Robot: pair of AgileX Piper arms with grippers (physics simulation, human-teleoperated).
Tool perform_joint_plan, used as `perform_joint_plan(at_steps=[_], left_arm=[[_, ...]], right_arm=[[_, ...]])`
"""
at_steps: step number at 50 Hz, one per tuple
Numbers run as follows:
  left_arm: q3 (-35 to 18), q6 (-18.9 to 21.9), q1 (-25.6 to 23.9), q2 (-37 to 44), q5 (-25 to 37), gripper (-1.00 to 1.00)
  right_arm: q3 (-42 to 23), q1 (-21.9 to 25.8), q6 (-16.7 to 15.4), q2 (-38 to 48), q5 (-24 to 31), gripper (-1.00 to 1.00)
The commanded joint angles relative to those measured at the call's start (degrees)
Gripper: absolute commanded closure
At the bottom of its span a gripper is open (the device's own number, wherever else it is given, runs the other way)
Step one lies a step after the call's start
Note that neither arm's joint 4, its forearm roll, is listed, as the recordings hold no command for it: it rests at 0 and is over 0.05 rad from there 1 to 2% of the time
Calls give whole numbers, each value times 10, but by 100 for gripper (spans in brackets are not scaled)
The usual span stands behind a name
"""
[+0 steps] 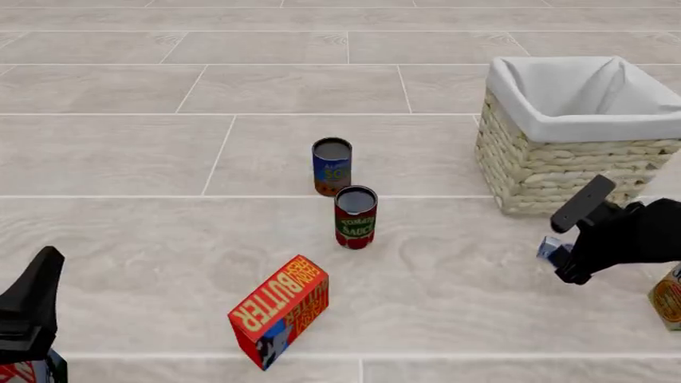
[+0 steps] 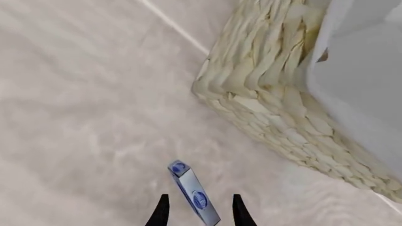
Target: Pick the cream cheese and place it in the basket.
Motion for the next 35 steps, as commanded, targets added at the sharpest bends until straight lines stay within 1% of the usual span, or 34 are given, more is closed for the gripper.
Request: perform_joint_plan(at_steps=[1,7,13,27,32,33,35], left_arm=[[0,0,0,0,0,-100],[0,0,0,0,0,-100],[0,0,0,0,0,-100],[0,0,0,0,0,-100],[0,0,0,0,0,-100],[0,0,0,0,0,-100],[0,0,0,0,0,-100]], right_arm=[[-1,-3,2,39,-23,-100],[-1,-15,-8,52,-35,-100],[-5,-22,-10,66,-40,-100],[2,-24,-17,77,-55,-100],[13,-18,-18,62,-56,-100],[15,-18,-19,58,-57,100],[20,-19,-24,52,-58,100]])
